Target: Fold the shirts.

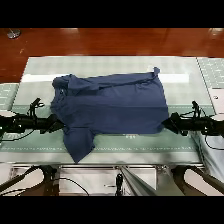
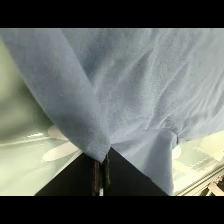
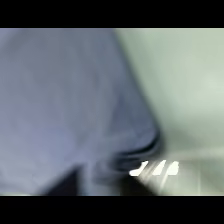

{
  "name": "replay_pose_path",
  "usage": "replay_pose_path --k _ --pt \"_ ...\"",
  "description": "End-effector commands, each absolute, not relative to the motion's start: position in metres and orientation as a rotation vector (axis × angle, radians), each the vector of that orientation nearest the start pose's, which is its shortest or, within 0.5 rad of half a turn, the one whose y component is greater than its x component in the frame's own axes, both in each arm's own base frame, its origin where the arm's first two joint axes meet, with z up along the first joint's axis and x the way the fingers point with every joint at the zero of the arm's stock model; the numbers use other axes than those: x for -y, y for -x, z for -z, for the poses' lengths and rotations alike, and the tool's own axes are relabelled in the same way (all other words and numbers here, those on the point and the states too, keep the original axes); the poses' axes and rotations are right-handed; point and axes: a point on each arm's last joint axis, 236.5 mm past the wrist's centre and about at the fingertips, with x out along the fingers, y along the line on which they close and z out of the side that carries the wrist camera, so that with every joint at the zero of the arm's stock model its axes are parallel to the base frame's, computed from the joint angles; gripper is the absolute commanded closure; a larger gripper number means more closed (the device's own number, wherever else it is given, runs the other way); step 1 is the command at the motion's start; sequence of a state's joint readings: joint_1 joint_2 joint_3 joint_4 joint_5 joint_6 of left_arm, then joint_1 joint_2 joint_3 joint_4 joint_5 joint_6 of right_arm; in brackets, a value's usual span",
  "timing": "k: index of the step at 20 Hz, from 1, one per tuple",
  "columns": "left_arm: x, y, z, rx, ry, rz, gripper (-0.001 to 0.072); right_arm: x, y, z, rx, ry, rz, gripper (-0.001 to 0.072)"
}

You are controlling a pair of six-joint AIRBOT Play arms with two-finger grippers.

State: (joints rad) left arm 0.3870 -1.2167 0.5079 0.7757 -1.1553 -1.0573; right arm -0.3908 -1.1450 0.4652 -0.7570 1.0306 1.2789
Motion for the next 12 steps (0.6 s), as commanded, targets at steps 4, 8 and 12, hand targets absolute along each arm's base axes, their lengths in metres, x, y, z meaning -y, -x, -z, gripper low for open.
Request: replay_pose_path --k 4,8,12 --pt "0.072 -0.272 0.063 -1.363 0.820 0.397 0.0684 -0.070 -0.312 0.033 -1.286 -0.827 -0.297 0.0688" --pt "0.080 -0.377 -0.143 -0.735 0.816 0.636 0.0684 -0.052 -0.397 -0.139 -0.952 -0.637 -0.408 0.0688" --pt "0.067 -0.378 -0.363 -0.198 0.527 0.632 0.0684 -0.042 -0.399 -0.332 -0.565 -0.365 -0.413 0.0688"
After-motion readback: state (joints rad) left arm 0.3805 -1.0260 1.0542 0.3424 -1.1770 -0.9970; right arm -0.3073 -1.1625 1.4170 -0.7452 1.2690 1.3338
